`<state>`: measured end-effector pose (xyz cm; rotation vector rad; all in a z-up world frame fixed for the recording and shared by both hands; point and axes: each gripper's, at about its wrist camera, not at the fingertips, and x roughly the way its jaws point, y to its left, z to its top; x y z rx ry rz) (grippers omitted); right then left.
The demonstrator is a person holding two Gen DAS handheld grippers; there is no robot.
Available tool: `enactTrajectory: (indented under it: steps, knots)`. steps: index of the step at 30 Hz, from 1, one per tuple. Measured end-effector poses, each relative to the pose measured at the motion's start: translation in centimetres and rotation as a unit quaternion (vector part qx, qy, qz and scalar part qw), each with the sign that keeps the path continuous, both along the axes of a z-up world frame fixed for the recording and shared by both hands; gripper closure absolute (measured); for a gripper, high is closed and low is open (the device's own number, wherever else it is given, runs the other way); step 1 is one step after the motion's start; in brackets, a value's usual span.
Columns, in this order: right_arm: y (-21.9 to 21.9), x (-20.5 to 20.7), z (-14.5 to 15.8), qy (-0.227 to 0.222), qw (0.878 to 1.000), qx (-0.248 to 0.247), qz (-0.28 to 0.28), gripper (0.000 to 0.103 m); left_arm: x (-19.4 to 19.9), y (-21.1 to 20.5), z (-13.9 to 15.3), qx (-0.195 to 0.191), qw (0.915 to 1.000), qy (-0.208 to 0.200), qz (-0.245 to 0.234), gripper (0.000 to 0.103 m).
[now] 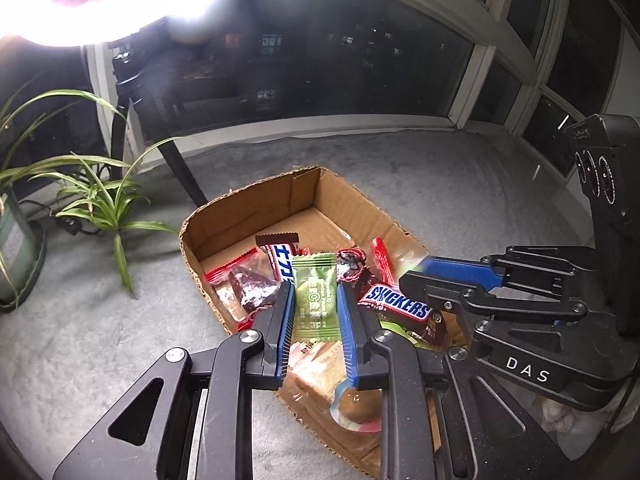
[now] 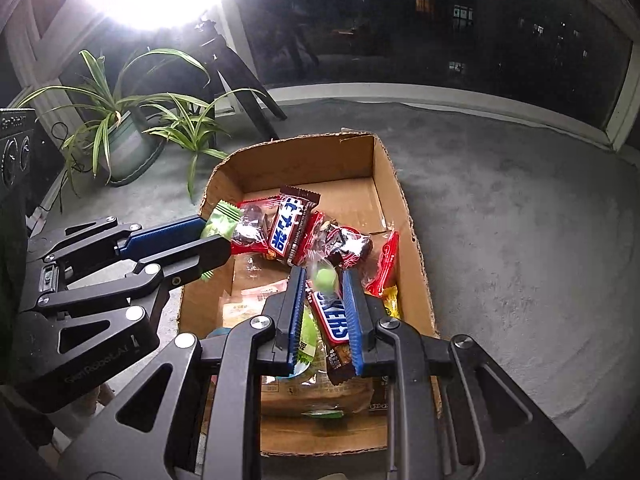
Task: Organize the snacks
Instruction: 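Carry the green candy with the left tool into the box while the right tool drops its candy there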
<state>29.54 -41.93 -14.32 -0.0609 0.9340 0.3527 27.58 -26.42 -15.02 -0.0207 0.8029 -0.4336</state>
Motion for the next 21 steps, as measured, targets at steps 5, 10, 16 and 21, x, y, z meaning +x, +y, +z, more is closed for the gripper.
enactTrajectory:
  steps: [5,10,16,21]
  knots:
    - [-0.2,0.0,0.0,0.001,1.000,-0.002,-0.004,0.082,0.1,0.1,0.1,-0.001,1.0000,0.000,0.002,0.082]
    - [-0.3,-0.3,0.3,-0.003,1.000,0.001,-0.010,0.069,-0.1,0.5,0.4,0.000,1.0000,-0.005,0.007,0.082]
    - [0.1,-1.0,1.1,-0.010,1.000,0.004,-0.010,0.069,-0.9,1.4,1.2,-0.004,0.9998,-0.014,0.013,0.082]
    - [0.5,-1.9,1.6,-0.021,1.000,0.003,-0.016,0.052,-1.5,2.0,1.8,-0.005,0.9997,-0.020,0.015,0.080]
